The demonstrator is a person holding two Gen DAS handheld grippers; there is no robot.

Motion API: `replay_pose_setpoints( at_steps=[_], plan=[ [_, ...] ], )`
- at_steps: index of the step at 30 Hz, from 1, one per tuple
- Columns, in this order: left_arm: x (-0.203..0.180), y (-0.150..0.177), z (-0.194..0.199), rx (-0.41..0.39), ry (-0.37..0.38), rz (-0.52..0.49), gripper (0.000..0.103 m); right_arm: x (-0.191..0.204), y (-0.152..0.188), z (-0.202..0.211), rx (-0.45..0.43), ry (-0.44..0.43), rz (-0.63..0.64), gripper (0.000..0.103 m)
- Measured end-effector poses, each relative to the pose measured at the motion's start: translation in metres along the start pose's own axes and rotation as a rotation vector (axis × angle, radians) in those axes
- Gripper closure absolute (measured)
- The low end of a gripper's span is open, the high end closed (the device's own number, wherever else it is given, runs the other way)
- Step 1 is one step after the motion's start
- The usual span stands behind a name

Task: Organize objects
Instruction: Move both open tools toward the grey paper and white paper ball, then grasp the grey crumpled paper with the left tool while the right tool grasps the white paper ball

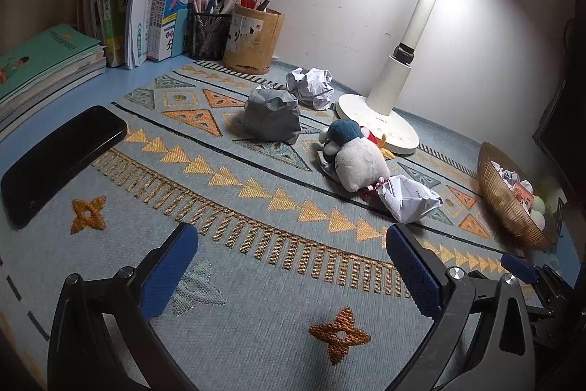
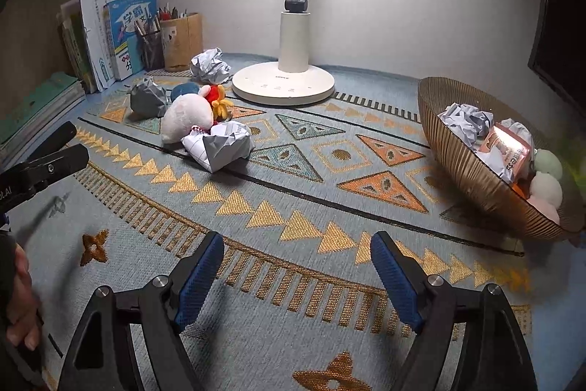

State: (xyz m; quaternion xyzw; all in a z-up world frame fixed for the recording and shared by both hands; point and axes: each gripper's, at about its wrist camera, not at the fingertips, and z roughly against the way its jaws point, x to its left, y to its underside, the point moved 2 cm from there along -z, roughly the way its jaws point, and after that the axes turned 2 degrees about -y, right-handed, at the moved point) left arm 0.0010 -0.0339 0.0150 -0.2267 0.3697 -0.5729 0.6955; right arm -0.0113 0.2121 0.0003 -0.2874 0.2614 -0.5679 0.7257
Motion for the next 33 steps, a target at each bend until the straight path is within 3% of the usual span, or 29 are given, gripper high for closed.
replay_pose_setpoints(
  at_steps=[15, 19, 23, 26, 30, 33],
  plan=[
    [0.001, 0.001, -0.001, 0.004, 0.002, 0.005, 0.001, 0.001, 0.000, -0.002, 0.006, -0.001, 0.009, 0.022],
    [0.002, -0.002, -0.008, 0.043, 0.011, 0.003, 0.001, 0.001, -0.002, -0.005, 0.023, -0.037, 0.009, 0.022],
    [0.015, -0.029, -0.023, 0.071, 0.004, 0.033, 0.001, 0.003, -0.016, -0.019, 0.130, -0.166, -0.030, 0.022],
    [0.024, -0.058, -0.043, 0.078, -0.008, 0.008, 0.001, 0.016, -0.038, -0.028, 0.134, -0.228, -0.044, 0.022],
    [0.033, -0.077, -0.089, 0.154, -0.003, 0.017, 0.001, 0.045, -0.057, -0.061, 0.159, -0.217, -0.002, 0.022],
    [0.036, -0.081, -0.108, 0.163, 0.005, 0.038, 0.001, 0.056, -0.062, -0.084, 0.186, -0.187, 0.012, 0.022]
  ],
)
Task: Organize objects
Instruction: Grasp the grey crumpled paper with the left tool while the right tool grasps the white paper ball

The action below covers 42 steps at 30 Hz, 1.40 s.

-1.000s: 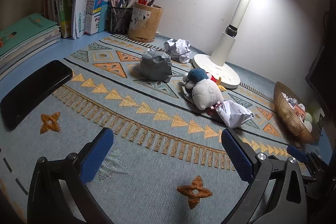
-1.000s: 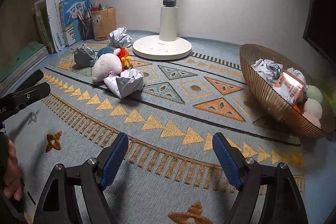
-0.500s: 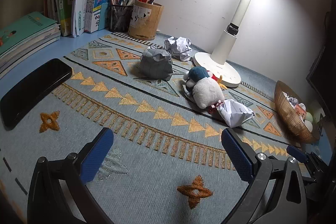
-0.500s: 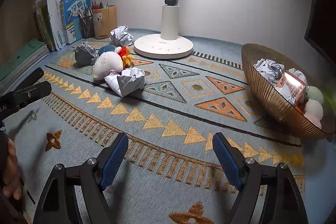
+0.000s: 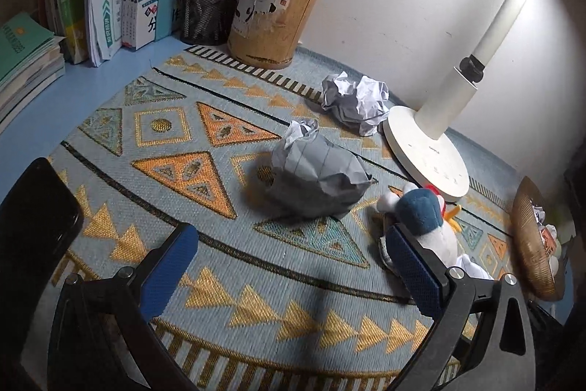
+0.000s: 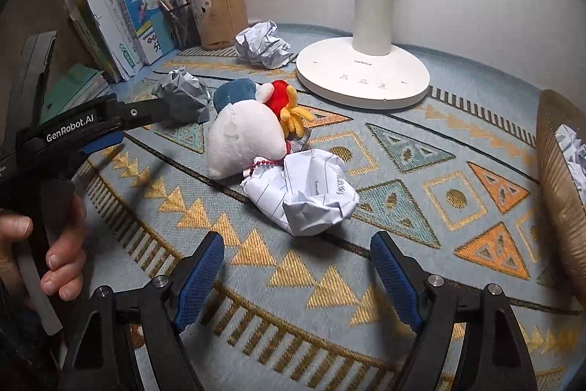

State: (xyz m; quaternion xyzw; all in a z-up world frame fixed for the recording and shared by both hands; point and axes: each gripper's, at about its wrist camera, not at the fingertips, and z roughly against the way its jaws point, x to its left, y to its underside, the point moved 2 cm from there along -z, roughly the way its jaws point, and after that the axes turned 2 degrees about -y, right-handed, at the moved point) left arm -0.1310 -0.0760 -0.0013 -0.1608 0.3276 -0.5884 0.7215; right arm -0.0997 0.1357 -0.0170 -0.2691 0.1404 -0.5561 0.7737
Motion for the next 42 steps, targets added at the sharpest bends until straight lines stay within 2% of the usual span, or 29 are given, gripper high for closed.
replay_pose_setpoints(
  at_steps=[4, 6, 8, 9, 10, 11, 12, 15, 20, 25, 29, 30, 32, 34, 35, 39, 42],
  plan=[
    [-0.007, -0.010, -0.009, -0.011, -0.019, -0.026, 0.001, 0.000, -0.011, -0.013, -0.015, 0.025, -0.007, 0.028],
    [-0.014, -0.015, -0.012, -0.030, -0.033, -0.046, 0.001, 0.001, -0.015, -0.017, -0.028, 0.044, 0.008, 0.040],
    [-0.019, -0.019, -0.019, -0.031, -0.048, -0.069, 0.002, 0.004, -0.016, -0.015, -0.045, 0.054, 0.029, 0.047],
    [-0.022, -0.021, -0.022, -0.030, -0.051, -0.077, 0.007, 0.003, -0.016, -0.013, -0.056, 0.053, 0.035, 0.051],
    [-0.025, -0.022, -0.026, -0.019, -0.049, -0.085, 0.023, 0.003, -0.015, -0.009, -0.061, 0.053, 0.041, 0.053],
    [-0.025, -0.023, -0.031, 0.000, -0.039, -0.092, 0.044, 0.003, -0.013, -0.007, -0.060, 0.054, 0.047, 0.056],
    [-0.027, -0.023, -0.034, 0.017, -0.027, -0.097, 0.044, 0.002, -0.010, -0.003, -0.053, 0.053, 0.048, 0.057],
    [-0.027, -0.018, -0.021, -0.015, 0.011, -0.096, 0.047, -0.006, 0.003, 0.014, -0.033, 0.027, 0.023, 0.058],
    [-0.034, 0.012, 0.027, -0.054, 0.067, -0.111, 0.047, -0.026, 0.040, 0.058, -0.033, 0.037, -0.016, 0.058],
    [-0.048, 0.062, 0.072, -0.077, 0.117, -0.121, 0.047, -0.038, 0.077, 0.083, -0.052, 0.053, -0.019, 0.057],
    [-0.068, 0.091, 0.082, -0.094, 0.097, -0.168, 0.047, -0.041, 0.095, 0.075, -0.026, 0.024, -0.004, 0.055],
    [-0.072, 0.096, 0.081, -0.094, 0.094, -0.180, 0.047, -0.041, 0.098, 0.074, -0.028, 0.025, 0.003, 0.051],
    [-0.078, 0.103, 0.079, -0.095, 0.076, -0.203, 0.047, -0.040, 0.101, 0.075, -0.038, 0.023, 0.013, 0.049],
    [-0.082, 0.104, 0.080, -0.110, 0.048, -0.227, 0.047, -0.040, 0.102, 0.076, -0.043, 0.015, 0.006, 0.033],
    [-0.081, 0.104, 0.081, -0.110, 0.057, -0.225, 0.047, -0.042, 0.102, 0.076, -0.048, 0.028, -0.004, 0.020],
    [-0.067, 0.101, 0.076, -0.085, 0.060, -0.154, 0.047, -0.046, 0.100, 0.078, -0.061, 0.035, -0.032, 0.019],
    [-0.060, 0.101, 0.078, -0.100, 0.067, -0.114, 0.047, -0.044, 0.100, 0.077, -0.064, 0.057, -0.023, 0.019]
  ],
)
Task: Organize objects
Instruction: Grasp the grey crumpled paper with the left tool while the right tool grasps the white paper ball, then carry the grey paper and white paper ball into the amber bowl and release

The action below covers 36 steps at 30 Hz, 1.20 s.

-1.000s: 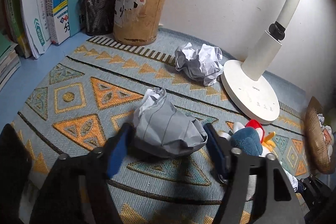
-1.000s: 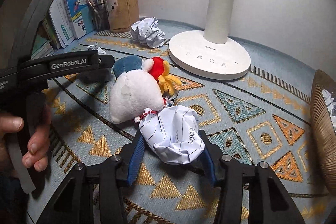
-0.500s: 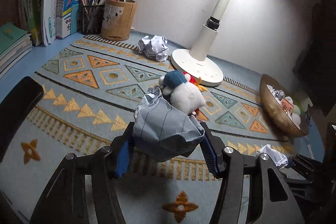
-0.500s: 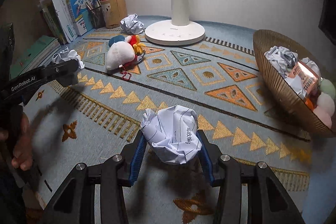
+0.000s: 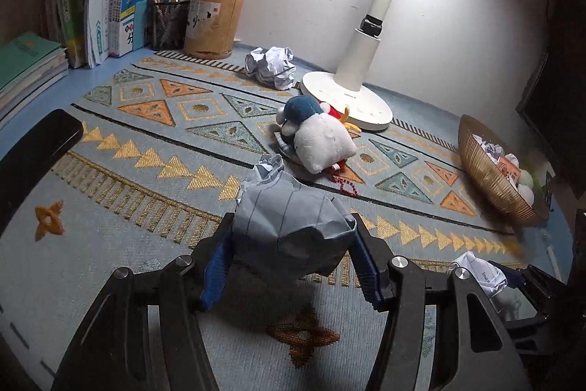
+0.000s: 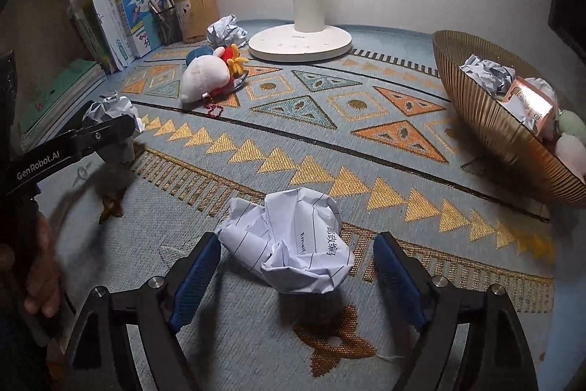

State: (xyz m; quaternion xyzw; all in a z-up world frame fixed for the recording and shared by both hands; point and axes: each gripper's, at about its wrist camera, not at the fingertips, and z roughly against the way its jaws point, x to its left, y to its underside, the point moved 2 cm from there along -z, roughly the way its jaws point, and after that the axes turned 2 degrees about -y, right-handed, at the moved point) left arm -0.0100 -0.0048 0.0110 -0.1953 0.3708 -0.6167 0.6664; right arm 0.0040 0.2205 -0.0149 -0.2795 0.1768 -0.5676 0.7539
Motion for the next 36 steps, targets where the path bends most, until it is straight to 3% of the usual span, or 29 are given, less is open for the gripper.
replay_pose_setpoints(
  at_steps=[7, 8, 12, 16, 19, 23, 28, 32, 36],
  plan=[
    [-0.006, 0.000, -0.002, 0.009, -0.006, -0.026, 0.047, 0.013, 0.002, 0.001, -0.016, 0.037, 0.073, 0.019],
    [-0.006, 0.000, -0.001, 0.009, -0.005, -0.027, 0.047, 0.013, 0.002, 0.000, -0.017, 0.044, 0.072, 0.021],
    [-0.004, -0.001, -0.002, 0.009, -0.005, -0.019, 0.047, 0.009, 0.002, -0.001, -0.013, 0.033, 0.058, 0.050],
    [-0.008, 0.000, -0.004, 0.021, -0.011, -0.041, 0.047, 0.005, 0.002, 0.007, -0.048, 0.025, 0.036, 0.055],
    [-0.022, 0.000, -0.003, 0.040, 0.008, -0.086, 0.047, -0.009, 0.000, 0.023, -0.080, -0.038, -0.021, 0.056],
    [-0.068, -0.017, 0.015, 0.013, 0.134, -0.129, 0.047, -0.048, -0.018, 0.075, -0.191, -0.014, -0.103, 0.055],
    [-0.161, -0.053, 0.025, -0.037, 0.266, -0.242, 0.047, -0.126, -0.056, 0.151, -0.349, 0.119, -0.267, 0.055],
    [-0.232, -0.069, 0.010, -0.039, 0.342, -0.310, 0.047, -0.181, -0.071, 0.166, -0.359, 0.192, -0.378, 0.055],
    [-0.273, -0.074, -0.017, 0.007, 0.409, -0.312, 0.047, -0.209, -0.076, 0.153, -0.323, 0.169, -0.435, 0.054]
  ],
)
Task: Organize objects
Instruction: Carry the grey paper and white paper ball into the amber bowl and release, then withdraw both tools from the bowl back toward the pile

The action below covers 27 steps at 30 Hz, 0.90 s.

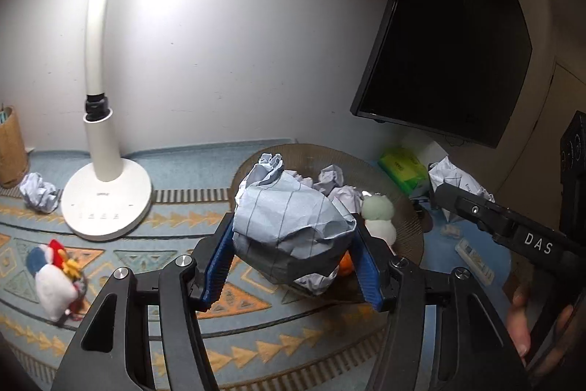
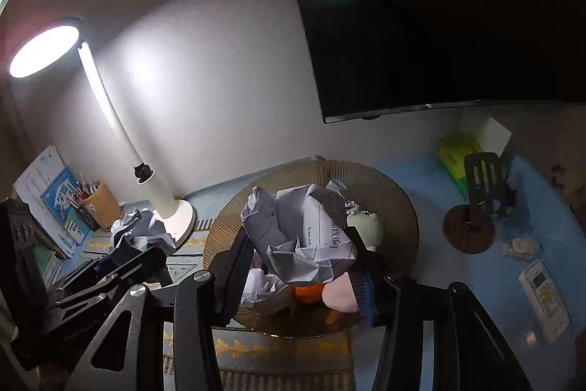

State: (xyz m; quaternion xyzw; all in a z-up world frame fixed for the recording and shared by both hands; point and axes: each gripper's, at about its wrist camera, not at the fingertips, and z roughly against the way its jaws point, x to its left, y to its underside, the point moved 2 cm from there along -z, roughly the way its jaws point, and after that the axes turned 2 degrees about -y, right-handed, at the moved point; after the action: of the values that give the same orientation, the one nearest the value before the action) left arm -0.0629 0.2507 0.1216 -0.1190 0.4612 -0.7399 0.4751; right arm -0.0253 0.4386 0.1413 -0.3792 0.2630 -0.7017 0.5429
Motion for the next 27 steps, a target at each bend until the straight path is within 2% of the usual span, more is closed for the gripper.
replay_pose_setpoints(
  at_steps=[1, 2, 3, 4, 5, 9, 13, 18, 20, 22, 24, 27],
  plan=[
    [-0.003, -0.002, -0.010, 0.011, 0.016, 0.012, 0.047, -0.003, 0.000, -0.007, 0.016, -0.008, -0.009, 0.054],
    [-0.004, -0.004, -0.018, 0.018, 0.024, 0.027, 0.041, -0.006, 0.002, -0.012, 0.031, -0.018, -0.019, 0.051],
    [-0.003, -0.004, -0.026, 0.021, 0.025, 0.044, 0.034, -0.010, 0.005, -0.019, 0.046, -0.024, -0.029, 0.041],
    [-0.001, -0.005, -0.033, 0.025, 0.020, 0.066, 0.018, -0.013, 0.007, -0.024, 0.056, -0.020, -0.039, 0.036],
    [0.001, -0.004, -0.039, 0.032, 0.013, 0.089, 0.008, -0.016, 0.009, -0.028, 0.065, -0.015, -0.043, 0.035],
    [0.017, 0.008, -0.036, 0.066, 0.042, 0.156, 0.008, -0.026, 0.019, -0.031, 0.078, -0.004, -0.055, 0.035],
    [0.037, 0.023, -0.001, 0.044, 0.018, 0.171, 0.008, -0.014, 0.028, -0.024, 0.084, -0.034, -0.043, 0.035],
    [0.079, 0.042, 0.063, -0.015, -0.086, 0.164, 0.007, 0.039, 0.032, -0.004, 0.074, -0.136, 0.028, 0.035],
    [0.101, 0.050, 0.091, -0.054, -0.152, 0.165, 0.001, 0.070, 0.037, 0.007, 0.054, -0.183, 0.081, 0.035],
    [0.124, 0.062, 0.116, -0.075, -0.238, 0.170, 0.000, 0.099, 0.046, 0.015, 0.036, -0.225, 0.129, 0.033],
    [0.151, 0.078, 0.131, -0.075, -0.328, 0.204, 0.000, 0.125, 0.063, 0.013, 0.035, -0.259, 0.168, 0.017],
    [0.194, 0.111, 0.138, -0.051, -0.429, 0.277, 0.001, 0.158, 0.099, -0.011, 0.083, -0.270, 0.227, 0.013]
  ],
)
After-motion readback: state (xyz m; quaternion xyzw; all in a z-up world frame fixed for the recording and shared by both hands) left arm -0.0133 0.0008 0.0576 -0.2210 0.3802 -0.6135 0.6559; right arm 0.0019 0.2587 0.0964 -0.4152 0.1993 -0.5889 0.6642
